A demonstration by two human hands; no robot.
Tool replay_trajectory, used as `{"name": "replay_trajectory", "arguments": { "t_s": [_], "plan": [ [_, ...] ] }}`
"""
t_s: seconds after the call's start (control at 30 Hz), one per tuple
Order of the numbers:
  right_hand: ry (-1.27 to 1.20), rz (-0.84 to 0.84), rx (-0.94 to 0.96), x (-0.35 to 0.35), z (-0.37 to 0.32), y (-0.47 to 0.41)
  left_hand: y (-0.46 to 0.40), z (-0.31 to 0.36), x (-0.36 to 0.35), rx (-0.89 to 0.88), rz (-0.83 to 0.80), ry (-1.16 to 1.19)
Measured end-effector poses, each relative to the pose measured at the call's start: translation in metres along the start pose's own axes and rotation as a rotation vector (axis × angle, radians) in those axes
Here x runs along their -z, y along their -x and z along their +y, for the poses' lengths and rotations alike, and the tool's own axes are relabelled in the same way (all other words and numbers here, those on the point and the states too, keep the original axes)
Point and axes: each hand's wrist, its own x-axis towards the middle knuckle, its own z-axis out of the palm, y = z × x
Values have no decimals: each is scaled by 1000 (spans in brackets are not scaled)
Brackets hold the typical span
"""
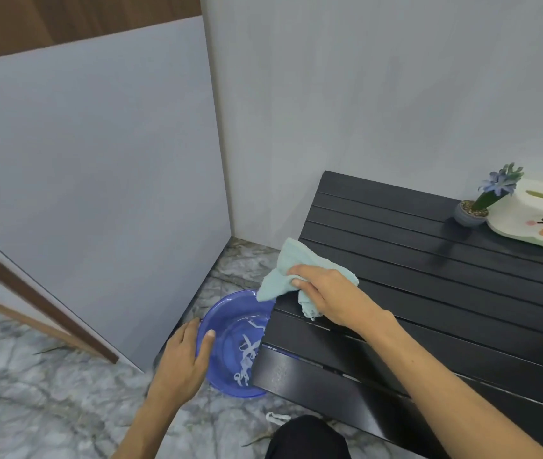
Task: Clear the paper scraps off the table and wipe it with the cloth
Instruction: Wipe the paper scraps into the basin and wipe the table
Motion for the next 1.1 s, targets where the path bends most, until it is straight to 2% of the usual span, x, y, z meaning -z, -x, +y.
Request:
{"name": "replay_trajectory", "arguments": {
  "t_s": [0.13, 0.33, 0.47, 0.6, 0.77, 0.9, 0.97, 1.1],
  "plan": [
    [55, -20, -149, 15, 5, 36, 0, 23, 1, -29, -10, 51],
    [182, 78, -340, 21, 4, 117, 3, 85, -2, -168, -44, 66],
    [291, 179, -328, 17, -15, 155, 13, 133, -15, -356, -93, 44],
    [151, 228, -289, 13, 4, 159, 23, 168, -36, -477, -140, 15],
    [18, 84, -314, 5, 28, 153, 25, 170, -59, -501, -162, -134],
    [212, 2, -404, 10, 32, 140, 29, 167, -68, -538, -108, -266],
    [219, 50, -505, 9, 35, 130, 29, 167, -68, -541, -105, -278],
    [260, 272, -745, -3, 27, 101, 29, 167, -69, -516, -104, -276]
  ]
}}
